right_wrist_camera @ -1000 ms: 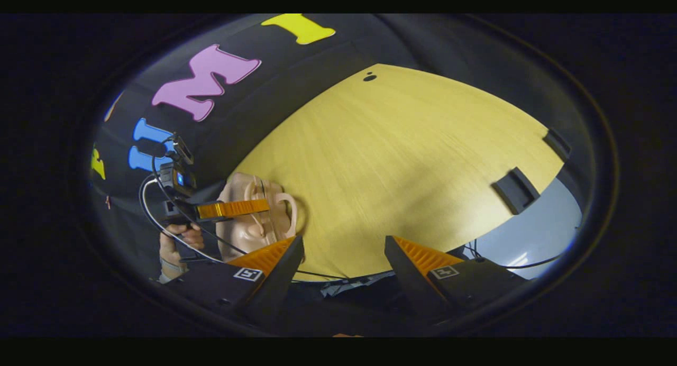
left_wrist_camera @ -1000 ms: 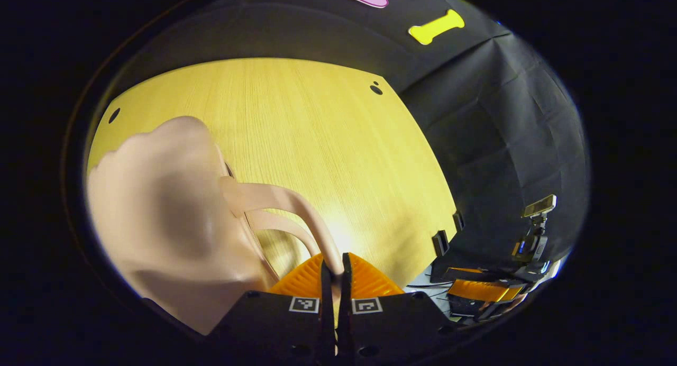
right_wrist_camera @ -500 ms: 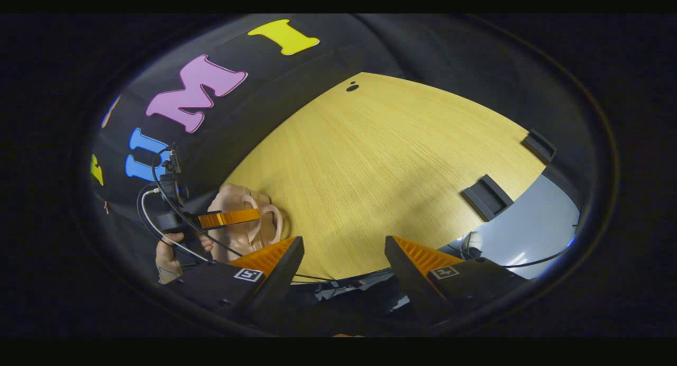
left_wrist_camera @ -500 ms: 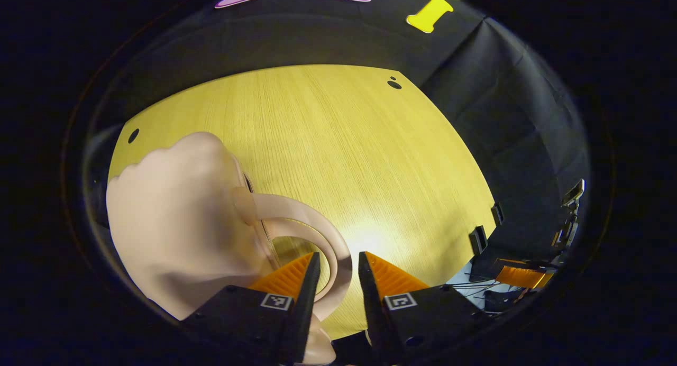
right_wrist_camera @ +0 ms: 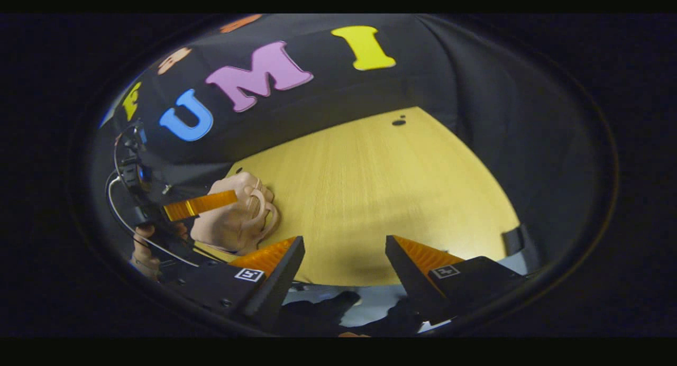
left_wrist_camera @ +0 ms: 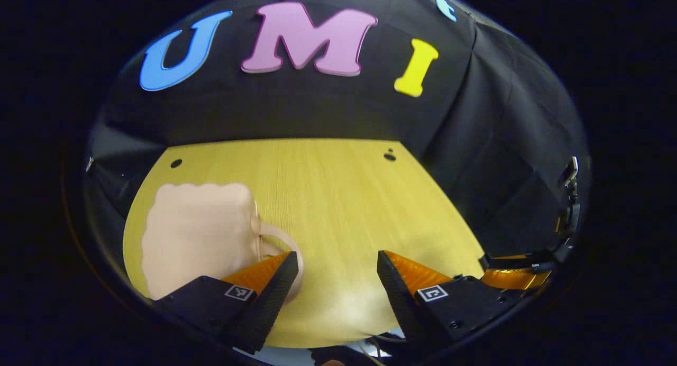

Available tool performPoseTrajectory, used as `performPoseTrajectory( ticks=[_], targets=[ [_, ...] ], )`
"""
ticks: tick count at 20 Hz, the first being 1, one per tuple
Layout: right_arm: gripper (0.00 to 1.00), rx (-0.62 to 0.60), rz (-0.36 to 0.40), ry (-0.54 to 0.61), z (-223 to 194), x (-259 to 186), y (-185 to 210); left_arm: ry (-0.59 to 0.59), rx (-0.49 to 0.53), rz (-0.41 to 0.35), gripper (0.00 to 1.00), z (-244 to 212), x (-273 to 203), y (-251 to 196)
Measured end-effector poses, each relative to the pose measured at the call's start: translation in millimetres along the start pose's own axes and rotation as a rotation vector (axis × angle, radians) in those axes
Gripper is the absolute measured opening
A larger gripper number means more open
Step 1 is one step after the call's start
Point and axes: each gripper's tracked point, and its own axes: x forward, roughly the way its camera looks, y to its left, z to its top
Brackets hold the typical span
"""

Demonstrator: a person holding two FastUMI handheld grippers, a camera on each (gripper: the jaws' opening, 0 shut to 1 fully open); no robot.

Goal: First open the suitcase, pack the skin care products into it, and then close the suitcase.

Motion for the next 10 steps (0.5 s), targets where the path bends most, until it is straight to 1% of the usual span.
performPoseTrajectory(
  ticks=[1,3,5,6,7,8,9,10],
  targets=[
    [0.98,-0.051,0.002,-0.064,21.3,-10.1,-1.6,-0.075,-0.006,0.037,0.96,14.2,-14.7,-2.4],
    [0.98,-0.155,0.016,-0.271,77.8,-36.8,0.0,-0.220,0.019,0.105,0.96,39.3,-52.0,-3.0],
    [0.98,-0.277,0.008,-0.490,137.0,-73.1,5.2,-0.360,0.096,0.193,0.96,66.8,-95.9,-9.7],
    [0.97,-0.322,0.003,-0.580,159.6,-92.8,11.1,-0.424,0.145,0.238,0.96,77.9,-113.0,-17.8],
    [0.97,-0.357,-0.005,-0.646,179.6,-109.0,16.0,-0.477,0.184,0.270,0.96,89.5,-133.1,-24.0],
    [0.97,-0.377,-0.015,-0.698,191.3,-122.5,23.6,-0.528,0.213,0.278,0.96,100.5,-149.6,-32.2],
    [0.97,-0.395,-0.030,-0.745,198.0,-135.2,31.8,-0.565,0.237,0.260,0.96,107.6,-165.6,-42.9],
    [0.97,-0.386,-0.047,-0.778,204.6,-145.1,38.4,-0.591,0.252,0.250,0.95,108.3,-174.3,-47.2]
  ],
)
